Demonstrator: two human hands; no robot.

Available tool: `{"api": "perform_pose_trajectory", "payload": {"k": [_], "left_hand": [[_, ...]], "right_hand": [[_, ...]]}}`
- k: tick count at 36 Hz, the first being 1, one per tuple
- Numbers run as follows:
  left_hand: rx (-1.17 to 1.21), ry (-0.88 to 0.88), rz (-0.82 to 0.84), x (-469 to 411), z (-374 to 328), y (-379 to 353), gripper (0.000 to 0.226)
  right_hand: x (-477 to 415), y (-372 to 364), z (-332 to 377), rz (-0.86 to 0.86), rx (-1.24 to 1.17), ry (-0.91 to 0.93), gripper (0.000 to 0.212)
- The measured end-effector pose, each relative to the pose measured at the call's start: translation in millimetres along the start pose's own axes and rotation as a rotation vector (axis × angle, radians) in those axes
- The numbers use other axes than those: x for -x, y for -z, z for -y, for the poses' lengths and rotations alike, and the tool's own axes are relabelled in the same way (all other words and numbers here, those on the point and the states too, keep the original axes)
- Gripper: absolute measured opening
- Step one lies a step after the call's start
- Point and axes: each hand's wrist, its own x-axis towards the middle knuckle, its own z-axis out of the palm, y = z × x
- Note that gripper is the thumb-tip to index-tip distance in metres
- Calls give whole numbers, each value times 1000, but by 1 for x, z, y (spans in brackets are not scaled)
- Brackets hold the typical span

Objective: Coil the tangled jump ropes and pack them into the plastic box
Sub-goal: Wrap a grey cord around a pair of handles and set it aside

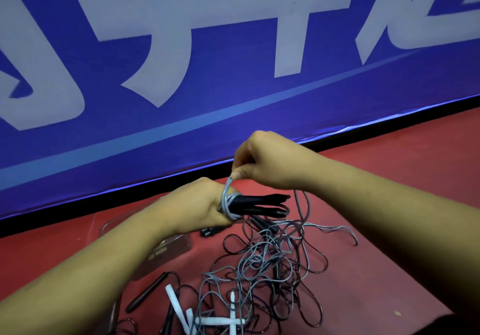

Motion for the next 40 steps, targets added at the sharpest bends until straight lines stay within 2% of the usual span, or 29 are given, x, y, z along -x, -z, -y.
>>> {"api": "perform_pose_trajectory", "payload": {"k": [2,6,8,11,14,18,21,23,25,29,32,37,40], "left_hand": [[81,-12,-8,2,-6,-2,26],[199,12,-106,5,-22,2,33],[278,55,-175,5,-29,6,34],[365,179,-232,1,-27,10,36],[462,305,-255,-1,-19,12,23],[489,398,-286,-4,-14,15,23],[529,383,-327,-6,-11,17,14],[488,375,-365,-6,-8,19,19],[425,363,-402,-6,-4,22,24],[258,324,-427,-5,5,24,19],[97,311,-439,-5,7,21,20],[-196,392,-321,-4,18,20,21],[-284,415,-215,-2,14,16,16]], "right_hand": [[2,2,-6,57,-111,-26,13],[11,-1,-24,207,-603,-177,22],[14,-5,-28,239,-786,-214,6],[12,-10,-27,190,-863,-271,24],[9,-16,-23,195,-899,-253,36],[10,-21,-22,194,-906,-267,34],[11,-20,-17,204,-861,-270,21],[12,-18,-14,195,-785,-280,20],[14,-16,-11,171,-660,-278,21],[17,-13,-1,178,-464,-236,23],[14,-15,5,167,-192,-157,26],[14,-12,10,71,203,-73,12],[16,-12,14,39,259,-24,9]]}}
